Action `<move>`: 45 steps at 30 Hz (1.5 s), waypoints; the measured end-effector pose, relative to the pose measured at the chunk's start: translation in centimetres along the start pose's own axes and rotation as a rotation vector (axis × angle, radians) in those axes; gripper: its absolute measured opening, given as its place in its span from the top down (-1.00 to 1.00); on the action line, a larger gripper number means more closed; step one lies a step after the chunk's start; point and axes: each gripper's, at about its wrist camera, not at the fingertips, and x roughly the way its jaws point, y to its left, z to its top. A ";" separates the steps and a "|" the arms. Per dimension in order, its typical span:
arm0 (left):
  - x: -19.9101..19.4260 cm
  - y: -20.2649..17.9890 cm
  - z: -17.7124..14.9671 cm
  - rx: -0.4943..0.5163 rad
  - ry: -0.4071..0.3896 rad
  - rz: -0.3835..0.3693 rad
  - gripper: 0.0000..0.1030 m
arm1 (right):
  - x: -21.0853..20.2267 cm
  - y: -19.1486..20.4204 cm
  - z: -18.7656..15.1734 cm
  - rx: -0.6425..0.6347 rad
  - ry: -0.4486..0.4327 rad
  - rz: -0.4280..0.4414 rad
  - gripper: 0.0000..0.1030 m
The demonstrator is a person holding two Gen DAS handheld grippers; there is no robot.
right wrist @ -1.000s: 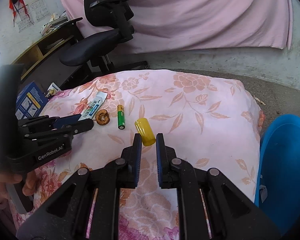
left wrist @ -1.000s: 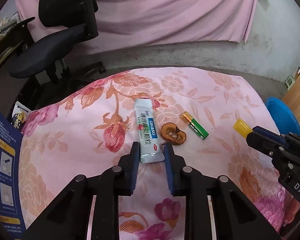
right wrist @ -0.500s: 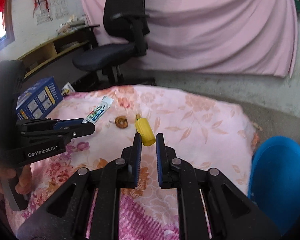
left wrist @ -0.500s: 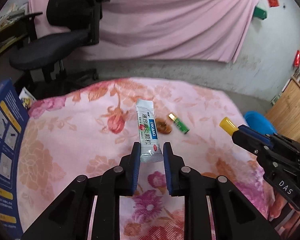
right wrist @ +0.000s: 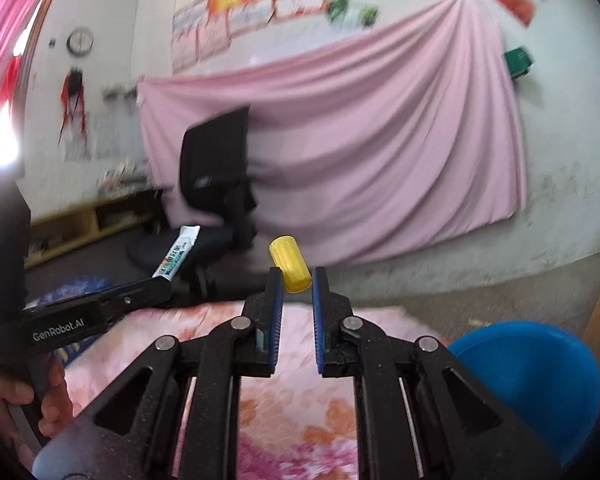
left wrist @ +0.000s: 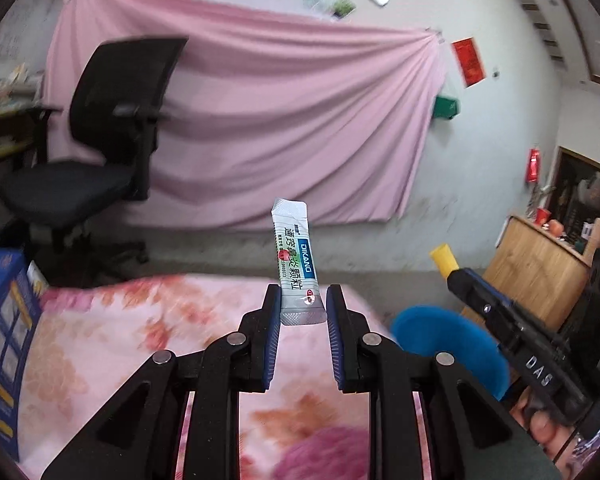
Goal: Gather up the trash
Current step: 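Carry the toothpaste tube and yellow cap over the blue basin, then open both grippers to drop the tube and cap into the basin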
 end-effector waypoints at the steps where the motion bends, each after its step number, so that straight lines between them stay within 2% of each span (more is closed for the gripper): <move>1: -0.6 -0.7 0.3 0.017 -0.018 -0.009 0.64 | -0.8 -0.4 0.2 0.010 -0.033 -0.010 0.27; 5: -1.6 -4.9 1.1 0.125 -0.119 -0.055 0.64 | -3.6 -1.9 1.0 0.014 -0.130 -0.079 0.27; 7: -1.6 -6.5 1.0 0.159 -0.139 -0.083 0.64 | -5.0 -2.8 1.3 0.015 -0.174 -0.125 0.27; 11: -0.5 -10.3 0.8 0.232 -0.166 -0.139 0.64 | -6.9 -4.9 1.3 0.028 -0.225 -0.202 0.27; 15: 1.7 -13.6 0.1 0.290 -0.150 -0.188 0.64 | -8.0 -7.7 1.0 0.034 -0.214 -0.287 0.27; 21: 5.5 -17.6 -0.7 0.310 -0.027 -0.270 0.64 | -8.5 -12.5 -0.2 0.108 -0.132 -0.381 0.27; 27: 8.9 -20.2 -0.6 0.288 0.110 -0.297 0.64 | -7.4 -15.3 -1.8 0.181 -0.040 -0.401 0.27; 31: 11.7 -21.6 -1.0 0.282 0.248 -0.311 0.64 | -6.7 -16.2 -2.2 0.189 0.005 -0.401 0.27; 36: 14.1 -21.9 -1.8 0.276 0.354 -0.304 0.64 | -6.1 -17.3 -3.0 0.218 0.051 -0.405 0.27; 45: 15.7 -20.3 -2.1 0.239 0.458 -0.313 0.62 | -5.3 -19.1 -4.2 0.289 0.125 -0.401 0.26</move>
